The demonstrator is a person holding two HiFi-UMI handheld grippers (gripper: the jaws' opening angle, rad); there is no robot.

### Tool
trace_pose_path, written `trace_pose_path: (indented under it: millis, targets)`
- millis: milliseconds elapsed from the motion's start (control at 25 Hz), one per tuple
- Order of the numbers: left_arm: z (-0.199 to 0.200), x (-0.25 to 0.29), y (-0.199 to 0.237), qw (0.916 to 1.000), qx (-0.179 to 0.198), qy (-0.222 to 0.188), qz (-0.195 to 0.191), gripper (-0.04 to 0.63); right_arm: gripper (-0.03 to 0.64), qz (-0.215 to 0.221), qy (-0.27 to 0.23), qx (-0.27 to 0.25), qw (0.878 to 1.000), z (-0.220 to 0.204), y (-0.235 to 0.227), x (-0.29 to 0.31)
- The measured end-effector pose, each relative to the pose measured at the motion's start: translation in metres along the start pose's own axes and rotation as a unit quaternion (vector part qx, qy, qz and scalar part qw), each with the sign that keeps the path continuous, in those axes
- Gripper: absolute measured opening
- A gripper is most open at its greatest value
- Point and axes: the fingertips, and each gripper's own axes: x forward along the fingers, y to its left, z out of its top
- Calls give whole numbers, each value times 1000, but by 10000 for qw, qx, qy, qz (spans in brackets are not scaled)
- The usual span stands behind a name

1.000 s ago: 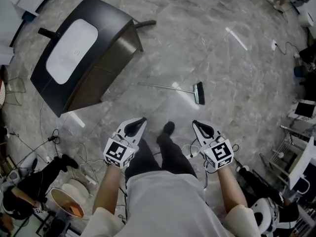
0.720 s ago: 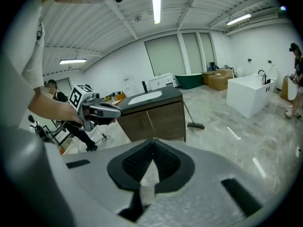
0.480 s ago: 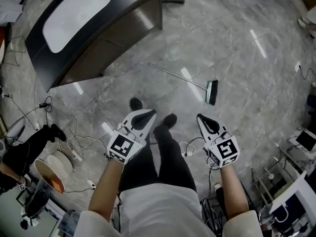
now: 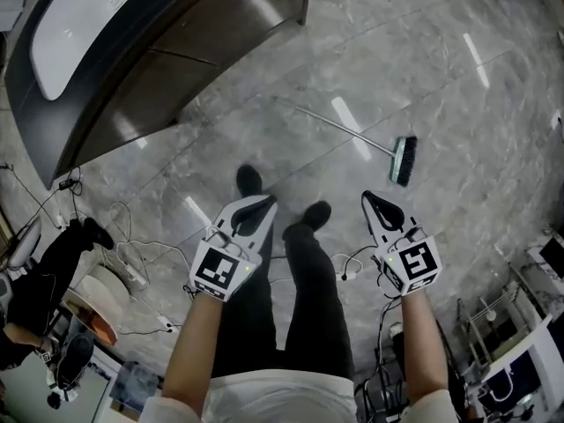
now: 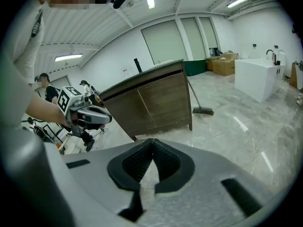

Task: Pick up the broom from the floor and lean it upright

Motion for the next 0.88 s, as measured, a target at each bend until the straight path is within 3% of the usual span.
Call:
trace_pose_path:
  millis: [480,680,880]
  targets:
    - [-136,73,116,9992,197,329,-140,11,0,193,161,-188,9995,-99,-38,176]
    - [-197,104,164,9959,567,697,-44,11,0,270,283,-455,9982,-141,-67,227]
    - [-228,141,195,9976,444,507,-150,11,2,368,393,-742,9958,-182,-95,276]
